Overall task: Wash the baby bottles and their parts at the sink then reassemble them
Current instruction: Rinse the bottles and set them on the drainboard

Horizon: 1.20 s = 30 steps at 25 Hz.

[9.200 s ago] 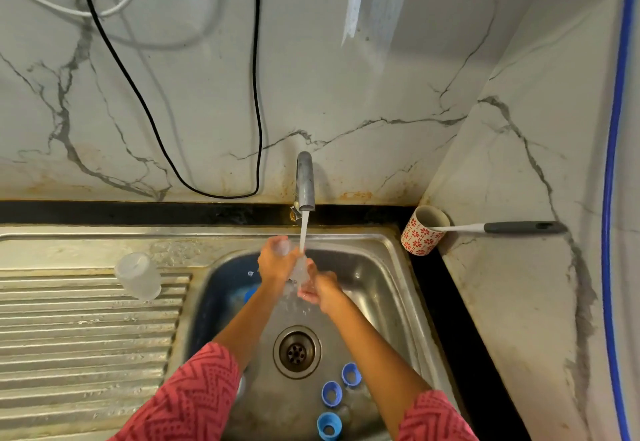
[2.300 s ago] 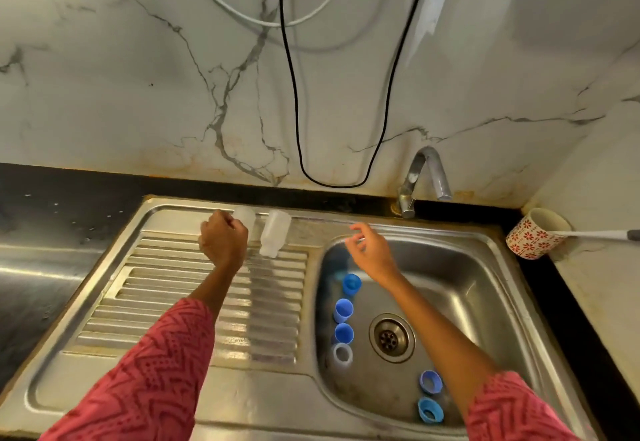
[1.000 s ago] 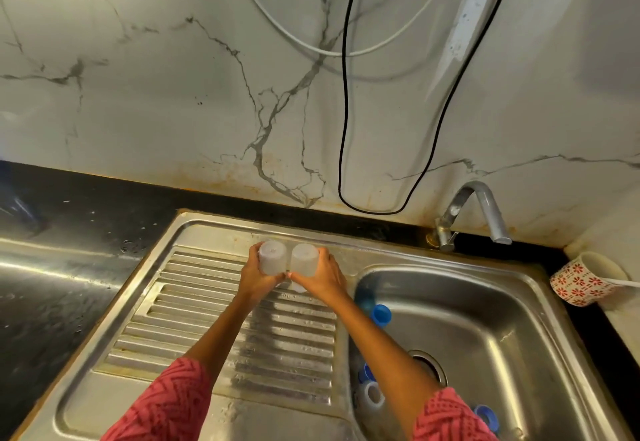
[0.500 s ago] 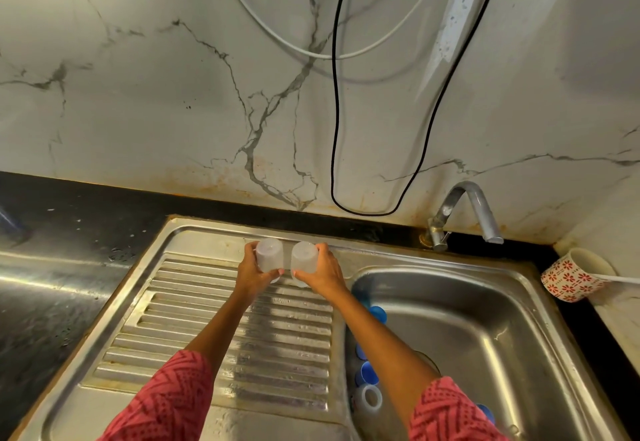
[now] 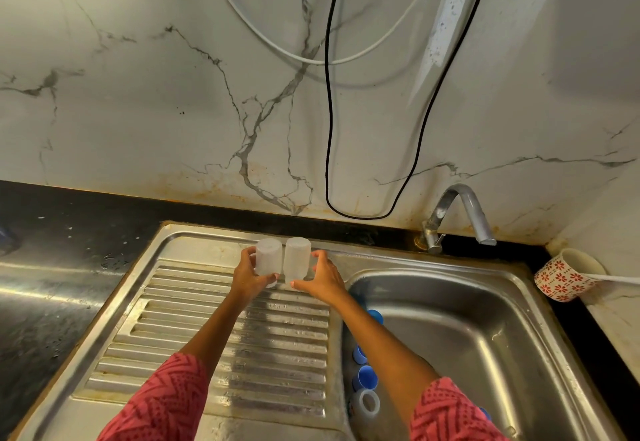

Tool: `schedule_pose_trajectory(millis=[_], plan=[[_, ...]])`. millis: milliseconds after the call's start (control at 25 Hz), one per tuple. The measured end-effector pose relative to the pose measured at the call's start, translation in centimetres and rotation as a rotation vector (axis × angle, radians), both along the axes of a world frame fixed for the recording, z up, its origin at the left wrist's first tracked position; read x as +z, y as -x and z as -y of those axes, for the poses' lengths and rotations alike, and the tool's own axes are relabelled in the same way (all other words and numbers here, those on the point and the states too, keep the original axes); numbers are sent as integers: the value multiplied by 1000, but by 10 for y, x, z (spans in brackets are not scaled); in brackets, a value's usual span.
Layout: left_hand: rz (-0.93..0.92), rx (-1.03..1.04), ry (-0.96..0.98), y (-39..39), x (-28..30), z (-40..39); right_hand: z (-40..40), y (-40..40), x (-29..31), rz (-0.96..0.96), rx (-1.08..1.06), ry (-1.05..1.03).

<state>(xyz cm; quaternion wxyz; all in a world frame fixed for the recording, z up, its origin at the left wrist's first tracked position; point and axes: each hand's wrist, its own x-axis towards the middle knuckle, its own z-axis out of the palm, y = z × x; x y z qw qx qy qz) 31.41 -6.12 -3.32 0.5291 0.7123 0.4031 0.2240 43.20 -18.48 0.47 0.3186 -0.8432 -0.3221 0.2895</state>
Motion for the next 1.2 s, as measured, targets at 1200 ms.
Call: schedule_pose_trajectory(millis=[1200], plan=[[-60,54,-46,-19,11,-16,-54,-15,2,103,-58,8]])
